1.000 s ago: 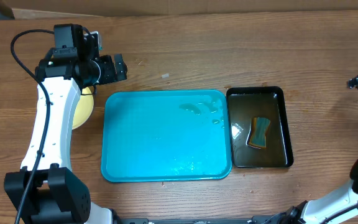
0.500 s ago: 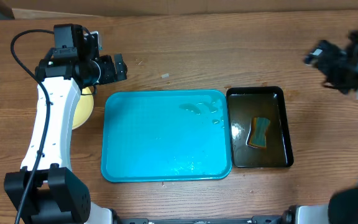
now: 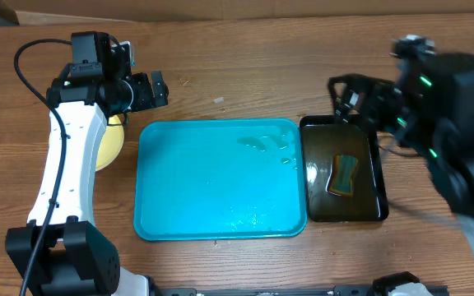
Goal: Clean dirty plates on tray and stack at the side
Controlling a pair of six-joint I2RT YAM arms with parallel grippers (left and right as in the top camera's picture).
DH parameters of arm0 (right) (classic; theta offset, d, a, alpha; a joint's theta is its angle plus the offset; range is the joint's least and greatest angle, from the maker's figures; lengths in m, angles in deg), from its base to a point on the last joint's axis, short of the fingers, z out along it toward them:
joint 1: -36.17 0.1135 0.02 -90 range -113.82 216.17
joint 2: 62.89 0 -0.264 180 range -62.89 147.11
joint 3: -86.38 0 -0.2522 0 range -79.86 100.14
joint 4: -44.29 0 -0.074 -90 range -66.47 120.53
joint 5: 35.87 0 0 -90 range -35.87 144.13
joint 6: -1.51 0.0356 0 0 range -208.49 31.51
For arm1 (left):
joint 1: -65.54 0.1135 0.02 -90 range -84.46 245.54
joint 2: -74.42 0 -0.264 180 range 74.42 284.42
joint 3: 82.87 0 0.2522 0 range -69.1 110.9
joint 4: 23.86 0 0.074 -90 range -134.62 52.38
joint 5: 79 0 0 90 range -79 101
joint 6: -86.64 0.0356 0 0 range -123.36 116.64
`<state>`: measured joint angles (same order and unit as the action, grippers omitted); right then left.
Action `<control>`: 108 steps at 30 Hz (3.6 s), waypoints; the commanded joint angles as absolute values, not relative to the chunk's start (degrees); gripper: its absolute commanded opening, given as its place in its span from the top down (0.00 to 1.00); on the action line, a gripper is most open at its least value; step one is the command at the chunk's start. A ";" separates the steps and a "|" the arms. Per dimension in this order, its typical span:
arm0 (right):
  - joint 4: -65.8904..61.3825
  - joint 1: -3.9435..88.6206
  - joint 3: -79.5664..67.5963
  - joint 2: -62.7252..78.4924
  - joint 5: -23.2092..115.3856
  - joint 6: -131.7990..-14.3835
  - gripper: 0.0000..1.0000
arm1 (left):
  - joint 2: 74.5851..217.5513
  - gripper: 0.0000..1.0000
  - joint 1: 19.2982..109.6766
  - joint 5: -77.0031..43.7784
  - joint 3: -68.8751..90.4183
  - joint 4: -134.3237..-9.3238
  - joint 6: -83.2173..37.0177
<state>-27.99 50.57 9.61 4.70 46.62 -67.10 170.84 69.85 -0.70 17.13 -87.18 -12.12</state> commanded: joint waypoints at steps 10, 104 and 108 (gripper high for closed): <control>-25.76 49.08 0.69 -28.41 50.43 -69.42 0.00 | 171.04 0.00 69.68 -0.42 17.68 -87.09 -11.70; 26.00 40.23 -79.41 -62.73 50.62 -90.42 0.00 | 171.04 0.00 69.68 -0.39 17.68 -87.09 -11.70; 26.00 40.23 -79.41 -62.73 50.62 -90.42 0.00 | 171.06 0.00 69.66 -0.39 17.68 -87.09 -11.70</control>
<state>25.76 40.64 -78.80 -62.09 50.93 -90.01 170.84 69.85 -0.70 17.13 -87.16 -12.12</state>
